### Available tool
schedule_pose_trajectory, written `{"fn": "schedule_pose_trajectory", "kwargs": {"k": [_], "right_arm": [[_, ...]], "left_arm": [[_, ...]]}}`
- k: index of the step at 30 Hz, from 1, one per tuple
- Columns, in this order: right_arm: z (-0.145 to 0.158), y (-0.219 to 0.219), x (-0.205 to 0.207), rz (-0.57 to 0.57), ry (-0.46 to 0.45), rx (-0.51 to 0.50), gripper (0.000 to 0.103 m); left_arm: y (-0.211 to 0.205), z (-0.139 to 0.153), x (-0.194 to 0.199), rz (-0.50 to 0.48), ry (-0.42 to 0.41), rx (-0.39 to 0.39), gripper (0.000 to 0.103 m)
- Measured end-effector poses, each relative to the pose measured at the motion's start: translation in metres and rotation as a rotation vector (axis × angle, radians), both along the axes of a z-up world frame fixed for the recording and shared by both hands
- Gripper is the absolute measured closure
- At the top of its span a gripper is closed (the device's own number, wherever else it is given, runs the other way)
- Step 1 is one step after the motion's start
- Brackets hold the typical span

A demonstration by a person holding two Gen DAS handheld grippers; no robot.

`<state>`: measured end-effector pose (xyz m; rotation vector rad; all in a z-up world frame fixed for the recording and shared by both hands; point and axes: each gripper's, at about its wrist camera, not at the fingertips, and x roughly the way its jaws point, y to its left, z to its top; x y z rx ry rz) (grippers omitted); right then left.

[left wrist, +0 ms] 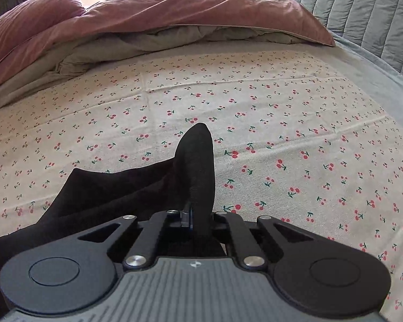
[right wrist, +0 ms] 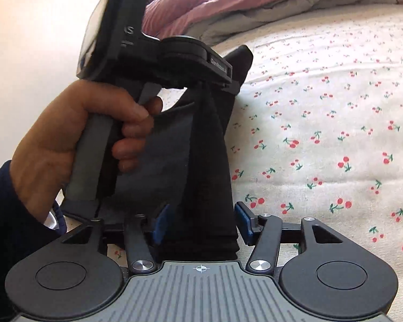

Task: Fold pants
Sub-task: 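Lift the held trouser edge with both grippers and fold it over the stack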

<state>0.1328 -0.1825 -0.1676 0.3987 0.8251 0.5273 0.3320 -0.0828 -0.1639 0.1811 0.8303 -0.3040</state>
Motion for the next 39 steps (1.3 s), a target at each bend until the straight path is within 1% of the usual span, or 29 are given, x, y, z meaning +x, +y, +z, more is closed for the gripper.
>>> {"fn": "schedule_pose_trajectory", "kwargs": {"k": [2, 3, 4, 5, 7, 9, 10, 14, 17, 19, 20, 22, 24, 26, 27, 28, 31, 34, 37, 39], "right_arm": [[-0.01, 0.0, 0.005, 0.001, 0.033, 0.03, 0.05], [-0.014, 0.0, 0.006, -0.004, 0.036, 0.039, 0.056], [-0.014, 0.0, 0.007, -0.01, 0.042, 0.042, 0.074], [-0.015, 0.003, 0.011, -0.019, 0.071, 0.058, 0.08], [-0.015, -0.005, 0.016, -0.051, 0.125, 0.137, 0.086], [-0.011, -0.008, 0.014, -0.075, 0.13, 0.15, 0.088], [-0.008, -0.009, 0.014, -0.086, 0.114, 0.142, 0.089], [0.002, -0.007, 0.005, -0.118, 0.067, 0.087, 0.091], [0.01, -0.009, -0.002, -0.122, 0.034, 0.064, 0.092], [0.011, -0.011, -0.005, -0.118, 0.017, 0.054, 0.092], [0.012, -0.012, -0.006, -0.117, 0.012, 0.048, 0.093], [0.014, -0.019, -0.008, -0.121, 0.01, 0.052, 0.093], [0.017, -0.03, -0.007, -0.121, 0.02, 0.088, 0.094], [0.02, -0.044, -0.007, -0.13, 0.035, 0.124, 0.094], [0.021, -0.052, -0.007, -0.142, 0.039, 0.136, 0.094], [0.022, -0.061, -0.007, -0.159, 0.036, 0.139, 0.094], [0.034, -0.089, -0.01, -0.213, 0.009, 0.137, 0.094], [0.047, -0.121, -0.011, -0.259, -0.012, 0.121, 0.094], [0.053, -0.156, -0.011, -0.326, 0.014, 0.082, 0.094], [0.054, -0.179, -0.013, -0.373, 0.031, 0.065, 0.094]], "left_arm": [[0.002, -0.001, 0.001, 0.006, 0.003, -0.014, 0.103], [0.004, -0.001, 0.001, 0.011, 0.004, -0.02, 0.103], [0.007, 0.0, 0.002, 0.018, 0.007, -0.03, 0.103], [0.008, 0.0, 0.003, 0.025, 0.01, -0.04, 0.103], [0.012, 0.0, 0.004, 0.035, 0.01, -0.051, 0.103], [0.012, -0.001, 0.003, 0.04, -0.003, -0.046, 0.103], [0.011, -0.001, 0.003, 0.039, -0.01, -0.036, 0.103], [0.007, -0.002, 0.001, 0.043, -0.017, -0.048, 0.103], [-0.001, -0.002, -0.003, 0.041, -0.044, -0.029, 0.103], [-0.005, -0.002, -0.002, 0.066, -0.036, -0.056, 0.103], [-0.01, 0.0, -0.003, 0.08, -0.044, -0.058, 0.103], [-0.019, 0.002, -0.008, 0.094, -0.07, -0.041, 0.103], [-0.031, 0.006, -0.01, 0.092, -0.087, -0.021, 0.103], [-0.035, 0.01, -0.006, 0.118, -0.063, -0.067, 0.103], [-0.038, 0.013, -0.002, 0.138, -0.044, -0.107, 0.103], [-0.042, 0.016, -0.001, 0.148, -0.036, -0.126, 0.103], [-0.067, 0.026, 0.002, 0.16, -0.04, -0.15, 0.103], [-0.101, 0.032, 0.005, 0.169, -0.009, -0.192, 0.103], [-0.131, 0.036, 0.007, 0.163, 0.031, -0.235, 0.103], [-0.153, 0.038, 0.001, 0.147, 0.029, -0.247, 0.103]]}}
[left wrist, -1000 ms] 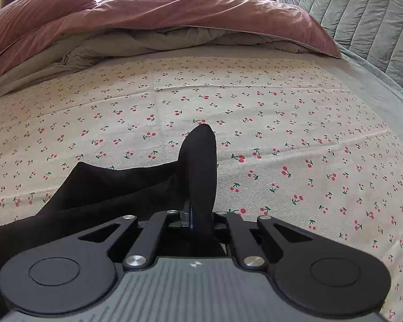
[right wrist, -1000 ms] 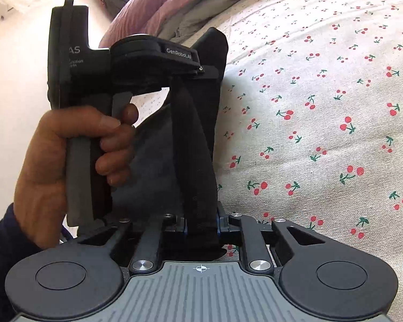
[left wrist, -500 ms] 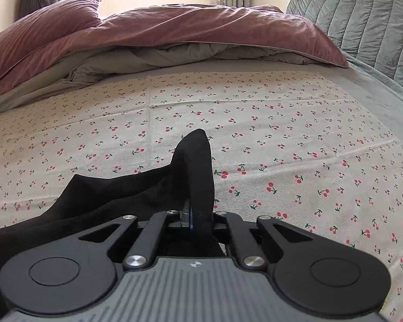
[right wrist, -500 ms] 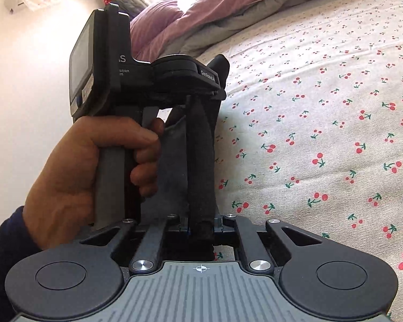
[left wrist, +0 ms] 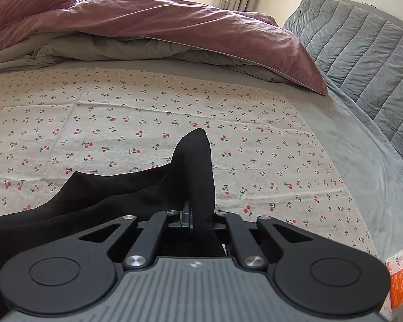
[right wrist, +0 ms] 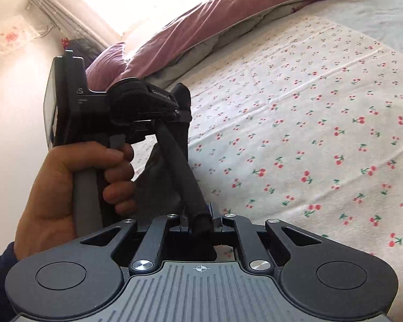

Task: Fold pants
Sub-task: 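Lift the held trouser edge with both grippers and fold it over the stack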

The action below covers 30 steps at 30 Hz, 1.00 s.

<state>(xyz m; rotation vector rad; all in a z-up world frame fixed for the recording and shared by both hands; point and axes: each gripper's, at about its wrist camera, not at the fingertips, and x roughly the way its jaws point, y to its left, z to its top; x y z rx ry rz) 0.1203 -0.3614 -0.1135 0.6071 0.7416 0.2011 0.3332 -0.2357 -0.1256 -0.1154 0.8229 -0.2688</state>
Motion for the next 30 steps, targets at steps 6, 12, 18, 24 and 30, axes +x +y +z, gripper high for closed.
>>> {"fn": "schedule_pose_trajectory", "kwargs": {"k": [6, 12, 18, 24, 30], "right_arm": [[0.0, -0.029, -0.011, -0.02, 0.026, -0.079, 0.094], [0.028, 0.016, -0.037, 0.054, -0.16, -0.32, 0.093], [0.042, 0.096, -0.064, 0.154, -0.374, -0.539, 0.093], [0.047, 0.162, -0.085, 0.233, -0.542, -0.64, 0.093], [0.052, 0.208, -0.09, 0.312, -0.659, -0.639, 0.093]], "left_arm": [[-0.009, -0.021, -0.003, -0.033, 0.047, -0.025, 0.103], [0.027, -0.014, 0.0, -0.004, 0.083, -0.136, 0.103], [0.082, 0.013, -0.011, -0.008, 0.053, -0.176, 0.103], [0.146, 0.032, -0.024, -0.006, 0.018, -0.17, 0.103], [0.208, 0.04, -0.034, 0.063, -0.002, -0.215, 0.103]]}}
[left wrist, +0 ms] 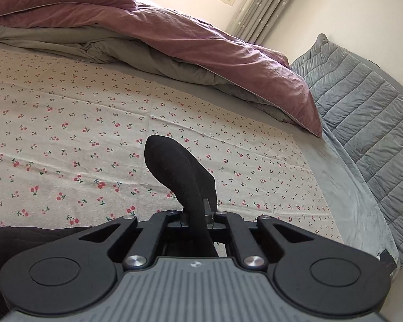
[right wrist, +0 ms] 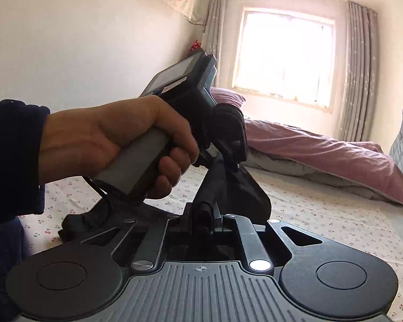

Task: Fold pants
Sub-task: 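Lift the held trouser edge with both grippers and fold it over the stack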

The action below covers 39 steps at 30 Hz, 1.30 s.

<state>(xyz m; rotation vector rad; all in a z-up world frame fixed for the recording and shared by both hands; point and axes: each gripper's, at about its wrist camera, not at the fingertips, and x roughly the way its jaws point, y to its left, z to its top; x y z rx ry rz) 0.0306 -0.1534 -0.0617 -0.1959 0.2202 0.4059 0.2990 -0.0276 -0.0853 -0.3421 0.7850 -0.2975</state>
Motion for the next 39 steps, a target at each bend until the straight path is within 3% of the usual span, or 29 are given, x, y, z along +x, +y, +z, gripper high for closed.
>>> {"fn": "schedule_pose_trajectory", "kwargs": {"k": [6, 10, 14, 18, 23, 28, 39], "right_arm": [[-0.002, 0.047, 0.007, 0.106, 0.025, -0.012, 0.093], [-0.021, 0.084, 0.013, 0.162, 0.062, -0.089, 0.093], [-0.036, 0.115, 0.024, 0.195, 0.124, -0.13, 0.093], [-0.044, 0.135, 0.035, 0.213, 0.173, -0.135, 0.093], [-0.046, 0.146, 0.045, 0.237, 0.221, -0.123, 0.093], [-0.064, 0.161, 0.026, 0.26, 0.244, -0.177, 0.092], [-0.066, 0.161, 0.023, 0.296, 0.236, -0.187, 0.092]], "left_arm": [[0.046, -0.013, -0.011, 0.057, -0.033, 0.008, 0.103], [0.074, -0.037, -0.01, 0.041, -0.014, 0.067, 0.103], [0.104, -0.063, -0.006, 0.054, 0.044, 0.074, 0.103], [0.116, -0.068, -0.002, 0.041, 0.055, 0.12, 0.103], [0.127, -0.079, -0.004, 0.036, 0.07, 0.194, 0.103], [0.133, -0.082, -0.005, -0.001, 0.085, 0.206, 0.103], [0.142, -0.08, -0.01, 0.006, 0.061, 0.209, 0.103]]}}
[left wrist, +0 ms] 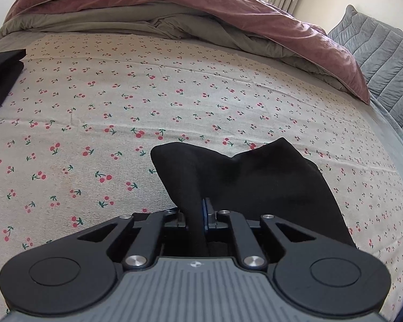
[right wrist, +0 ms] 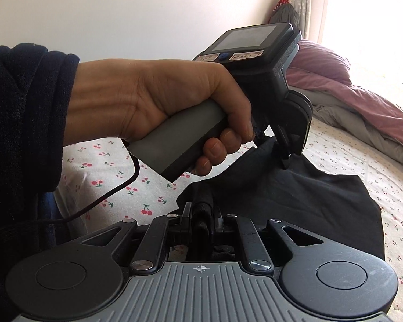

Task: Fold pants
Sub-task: 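Lift the held trouser edge with both grippers and fold it over the stack, then open both grippers to drop the folded edge onto the trousers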

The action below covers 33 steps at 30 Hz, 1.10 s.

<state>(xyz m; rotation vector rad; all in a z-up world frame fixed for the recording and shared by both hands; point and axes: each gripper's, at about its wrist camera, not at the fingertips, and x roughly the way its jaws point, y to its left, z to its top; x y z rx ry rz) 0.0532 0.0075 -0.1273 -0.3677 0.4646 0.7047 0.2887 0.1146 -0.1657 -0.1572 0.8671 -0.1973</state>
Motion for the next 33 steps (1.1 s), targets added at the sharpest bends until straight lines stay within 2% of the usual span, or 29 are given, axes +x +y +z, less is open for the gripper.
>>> {"fn": "schedule_pose_trajectory", "kwargs": {"k": [7, 8, 11, 13, 16, 21, 23, 26, 30, 33], "right_arm": [[-0.003, -0.003, -0.003, 0.016, 0.003, -0.005, 0.091], [-0.002, -0.003, -0.004, 0.019, 0.003, -0.005, 0.09], [-0.007, 0.0, -0.004, 0.057, 0.031, -0.019, 0.085], [-0.009, 0.001, -0.004, 0.087, 0.065, -0.021, 0.077], [-0.003, -0.004, -0.007, 0.13, 0.111, -0.002, 0.072], [0.021, -0.025, -0.011, 0.259, 0.241, 0.091, 0.071], [0.028, -0.036, -0.012, 0.281, 0.248, 0.106, 0.071], [0.042, -0.059, -0.005, 0.304, 0.283, 0.156, 0.071], [0.067, -0.1, 0.016, 0.315, 0.341, 0.315, 0.071], [0.082, -0.134, 0.044, 0.271, 0.387, 0.467, 0.071]], "left_arm": [[0.0, 0.003, -0.003, 0.017, -0.002, 0.015, 0.103], [-0.001, 0.003, -0.003, 0.024, -0.005, 0.03, 0.1], [-0.003, 0.004, -0.004, 0.044, -0.021, 0.08, 0.089], [-0.002, 0.004, -0.005, 0.047, -0.021, 0.084, 0.087], [0.001, 0.004, -0.006, 0.057, -0.013, 0.086, 0.086], [0.009, 0.007, -0.01, 0.095, -0.016, 0.109, 0.085], [0.015, 0.008, -0.012, 0.117, -0.019, 0.123, 0.081], [0.024, 0.012, -0.017, 0.147, -0.026, 0.1, 0.08], [0.022, 0.015, -0.026, 0.166, -0.06, 0.125, 0.08], [0.017, 0.026, -0.039, 0.155, -0.144, 0.117, 0.08]]}}
